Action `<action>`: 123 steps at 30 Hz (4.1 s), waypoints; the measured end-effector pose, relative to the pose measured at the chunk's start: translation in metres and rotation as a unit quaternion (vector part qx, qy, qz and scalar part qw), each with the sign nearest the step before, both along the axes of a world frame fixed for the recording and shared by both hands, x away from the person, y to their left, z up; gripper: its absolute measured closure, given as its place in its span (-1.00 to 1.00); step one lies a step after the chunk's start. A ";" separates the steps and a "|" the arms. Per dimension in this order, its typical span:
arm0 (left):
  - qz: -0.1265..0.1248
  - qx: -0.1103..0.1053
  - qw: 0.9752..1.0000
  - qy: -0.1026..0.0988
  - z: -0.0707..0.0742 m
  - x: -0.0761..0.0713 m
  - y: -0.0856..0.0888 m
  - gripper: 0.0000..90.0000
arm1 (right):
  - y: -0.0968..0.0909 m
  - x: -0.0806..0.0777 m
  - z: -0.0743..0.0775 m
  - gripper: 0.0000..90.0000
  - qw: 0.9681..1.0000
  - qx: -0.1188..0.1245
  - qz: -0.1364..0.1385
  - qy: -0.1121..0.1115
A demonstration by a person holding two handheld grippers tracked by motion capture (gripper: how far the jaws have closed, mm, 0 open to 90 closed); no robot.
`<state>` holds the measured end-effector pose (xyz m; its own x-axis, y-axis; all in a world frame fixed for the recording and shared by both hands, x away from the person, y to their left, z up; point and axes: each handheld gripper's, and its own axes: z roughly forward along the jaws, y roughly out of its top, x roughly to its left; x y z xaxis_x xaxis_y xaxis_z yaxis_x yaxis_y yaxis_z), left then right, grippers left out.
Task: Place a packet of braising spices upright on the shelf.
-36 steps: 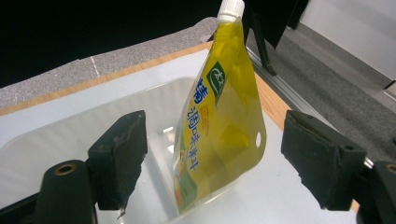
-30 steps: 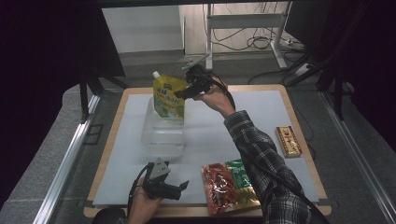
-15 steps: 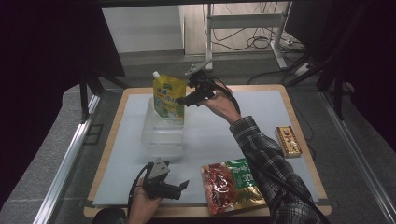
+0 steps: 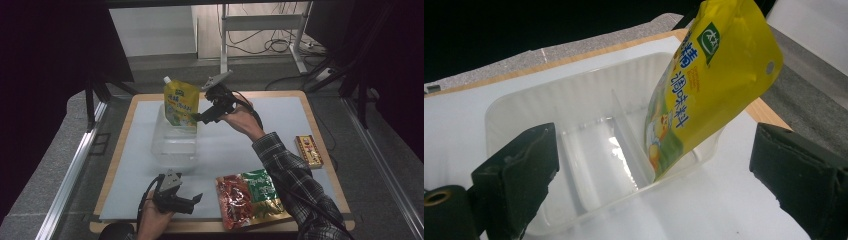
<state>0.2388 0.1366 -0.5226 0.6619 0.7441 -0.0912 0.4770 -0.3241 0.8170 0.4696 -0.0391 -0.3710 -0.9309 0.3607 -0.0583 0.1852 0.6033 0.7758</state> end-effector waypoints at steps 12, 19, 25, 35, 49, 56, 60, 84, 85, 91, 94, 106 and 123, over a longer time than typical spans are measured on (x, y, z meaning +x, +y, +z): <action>0.001 -0.006 1.000 0.000 0.000 0.001 0.002 -1.00 | -0.022 -0.012 -0.004 -0.89 1.000 -0.003 -0.004 -0.002; -0.001 -0.005 1.000 -0.001 0.000 0.001 0.001 -1.00 | -0.039 -0.018 -0.008 -0.89 1.000 0.001 -0.018 0.009; 0.000 -0.005 1.000 -0.002 0.000 0.001 0.001 -1.00 | -0.052 -0.023 -0.013 -0.94 1.000 0.011 -0.023 0.014; -0.002 -0.002 1.000 -0.005 0.000 0.000 0.001 -1.00 | -0.067 -0.033 -0.023 -1.00 0.999 0.007 -0.031 0.025; -0.002 -0.004 1.000 -0.009 0.000 0.000 0.001 -1.00 | -0.090 -0.051 -0.033 -1.00 0.999 0.021 -0.038 0.012; -0.001 -0.002 1.000 -0.010 0.000 0.000 0.001 -1.00 | -0.103 -0.060 -0.042 -1.00 0.999 0.017 -0.044 0.013; -0.002 0.000 1.000 -0.010 0.000 0.000 0.001 -1.00 | -0.109 -0.063 -0.047 -1.00 0.999 0.011 -0.048 0.014; -0.007 0.006 1.000 -0.005 -0.001 0.001 0.000 -1.00 | -0.148 -0.090 -0.074 -1.00 0.997 0.021 -0.076 0.019; -0.007 0.006 1.000 -0.006 -0.001 0.001 -0.001 -1.00 | -0.149 -0.091 -0.074 -1.00 0.997 0.020 -0.077 0.020; -0.004 0.004 1.000 -0.009 0.000 0.000 0.001 -1.00 | -0.158 -0.099 -0.083 -1.00 0.995 0.018 -0.094 0.023; -0.005 0.005 1.000 -0.009 -0.001 0.000 0.000 -1.00 | -0.163 -0.103 -0.089 -1.00 0.995 0.015 -0.099 0.025; -0.004 0.007 1.000 -0.010 -0.001 0.000 0.000 -1.00 | -0.182 -0.112 -0.099 -1.00 0.991 0.002 -0.124 0.047; -0.004 0.009 1.000 -0.011 -0.001 0.000 -0.001 -1.00 | -0.219 -0.135 -0.115 -1.00 0.987 -0.015 -0.149 0.057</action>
<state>0.2387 0.1358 -0.5232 0.6698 0.7399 -0.0630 0.4562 -0.3431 0.8211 0.3349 -0.2585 -0.4857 -0.7853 0.6185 0.0258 0.4423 0.5314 0.7225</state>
